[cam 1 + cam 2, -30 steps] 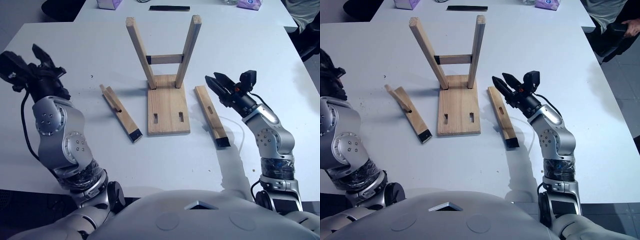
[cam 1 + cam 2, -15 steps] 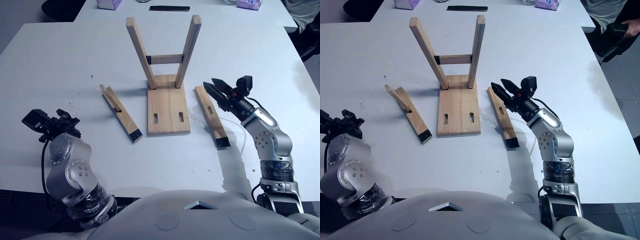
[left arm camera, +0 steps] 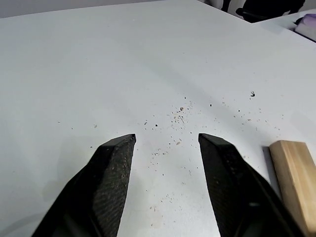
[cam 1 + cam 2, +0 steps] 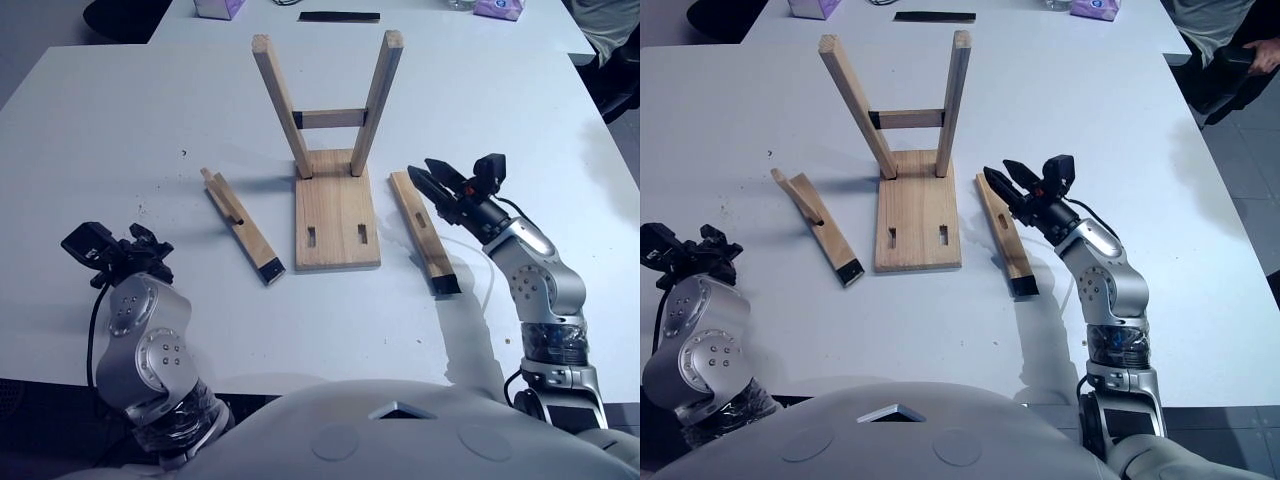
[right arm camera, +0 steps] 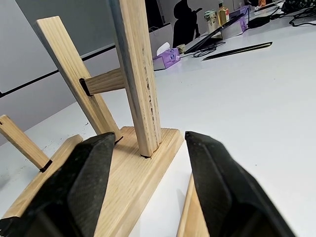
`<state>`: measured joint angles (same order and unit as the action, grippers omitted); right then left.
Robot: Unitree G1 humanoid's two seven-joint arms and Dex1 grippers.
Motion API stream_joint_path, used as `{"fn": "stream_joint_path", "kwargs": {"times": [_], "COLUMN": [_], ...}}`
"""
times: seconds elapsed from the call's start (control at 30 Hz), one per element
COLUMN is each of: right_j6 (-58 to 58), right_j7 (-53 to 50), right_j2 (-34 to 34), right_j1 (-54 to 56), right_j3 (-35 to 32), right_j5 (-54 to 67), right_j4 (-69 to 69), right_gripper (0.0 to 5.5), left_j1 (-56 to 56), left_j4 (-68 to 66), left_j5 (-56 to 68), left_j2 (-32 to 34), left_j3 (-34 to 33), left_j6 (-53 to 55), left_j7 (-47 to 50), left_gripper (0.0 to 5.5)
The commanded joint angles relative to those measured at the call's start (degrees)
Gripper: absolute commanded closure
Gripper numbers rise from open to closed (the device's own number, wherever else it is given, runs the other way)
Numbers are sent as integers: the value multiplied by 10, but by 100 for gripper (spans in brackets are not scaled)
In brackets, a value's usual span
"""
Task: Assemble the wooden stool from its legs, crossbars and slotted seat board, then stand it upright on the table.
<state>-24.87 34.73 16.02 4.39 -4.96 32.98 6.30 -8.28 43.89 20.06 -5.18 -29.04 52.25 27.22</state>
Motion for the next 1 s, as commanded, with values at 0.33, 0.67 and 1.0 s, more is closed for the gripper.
{"fn": "stream_joint_path", "kwargs": {"times": [0.33,0.67,1.0], "right_j6": [-14,-13,-8], "right_j7": [0,-9,-20], "right_j2": [10,1,-7], "right_j1": [17,7,-5], "right_j3": [-7,-6,-6], "right_j5": [5,7,7], "right_j4": [4,12,28], "right_gripper": [288,288,288], "left_j1": [-17,-29,-14], "left_j4": [-17,-4,-14], "left_j5": [1,13,18], "left_j2": [-45,-42,-30], "left_j3": [26,26,29], "left_j6": [-11,10,24], "left_j7": [-2,5,1], "left_gripper": [313,313,313]}}
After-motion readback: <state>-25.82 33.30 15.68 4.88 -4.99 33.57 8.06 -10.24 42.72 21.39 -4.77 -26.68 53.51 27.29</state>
